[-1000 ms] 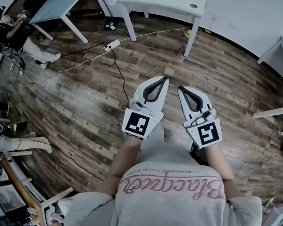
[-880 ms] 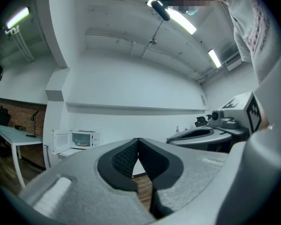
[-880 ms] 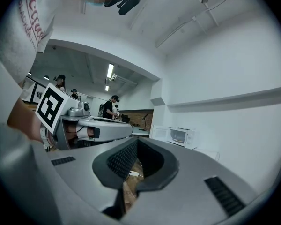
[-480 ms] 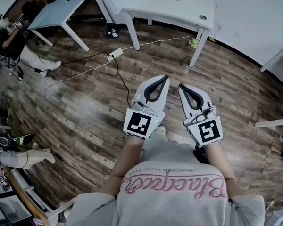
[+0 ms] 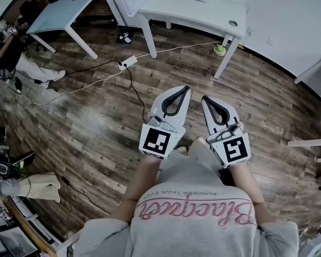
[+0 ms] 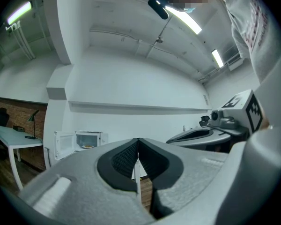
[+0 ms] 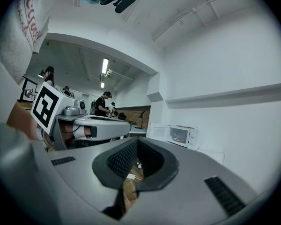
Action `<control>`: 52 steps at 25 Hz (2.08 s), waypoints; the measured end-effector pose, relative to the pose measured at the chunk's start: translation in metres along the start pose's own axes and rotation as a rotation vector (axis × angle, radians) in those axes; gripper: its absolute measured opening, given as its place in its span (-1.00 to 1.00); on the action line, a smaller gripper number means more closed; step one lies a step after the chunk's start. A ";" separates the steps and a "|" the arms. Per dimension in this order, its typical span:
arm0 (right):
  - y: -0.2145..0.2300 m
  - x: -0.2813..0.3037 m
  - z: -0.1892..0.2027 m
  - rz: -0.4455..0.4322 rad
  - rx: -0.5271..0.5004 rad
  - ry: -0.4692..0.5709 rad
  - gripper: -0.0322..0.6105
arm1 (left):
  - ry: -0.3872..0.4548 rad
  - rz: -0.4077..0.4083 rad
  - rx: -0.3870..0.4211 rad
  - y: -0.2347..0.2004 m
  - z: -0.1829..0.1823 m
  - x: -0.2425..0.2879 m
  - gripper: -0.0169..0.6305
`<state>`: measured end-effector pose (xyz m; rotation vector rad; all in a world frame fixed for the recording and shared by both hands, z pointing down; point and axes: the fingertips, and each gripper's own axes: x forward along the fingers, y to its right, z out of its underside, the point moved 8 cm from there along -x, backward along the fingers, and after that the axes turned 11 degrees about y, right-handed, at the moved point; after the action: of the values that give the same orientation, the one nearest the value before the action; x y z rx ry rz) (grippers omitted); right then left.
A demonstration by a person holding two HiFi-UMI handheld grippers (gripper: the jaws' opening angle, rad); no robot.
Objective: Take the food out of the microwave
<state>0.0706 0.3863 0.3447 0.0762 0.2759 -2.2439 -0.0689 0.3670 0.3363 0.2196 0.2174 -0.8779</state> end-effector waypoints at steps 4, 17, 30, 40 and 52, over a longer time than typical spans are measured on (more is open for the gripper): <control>0.008 0.011 0.007 0.006 0.011 0.004 -0.87 | -0.009 -0.011 -0.016 -0.010 0.008 0.005 -0.93; 0.055 0.060 0.034 0.006 0.039 0.005 -0.87 | -0.022 -0.033 -0.005 -0.047 0.033 0.057 -0.93; 0.139 0.133 0.062 -0.017 0.127 0.017 -0.87 | -0.061 -0.071 0.020 -0.103 0.059 0.144 -0.93; 0.209 0.192 0.075 -0.044 0.165 0.037 -0.87 | -0.075 -0.070 0.035 -0.139 0.080 0.228 -0.93; 0.265 0.256 0.094 -0.115 0.164 0.043 -0.87 | -0.064 -0.106 0.051 -0.182 0.105 0.298 -0.93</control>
<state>0.1158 0.0083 0.3525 0.2009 0.1215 -2.3779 -0.0161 0.0065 0.3354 0.2290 0.1484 -0.9949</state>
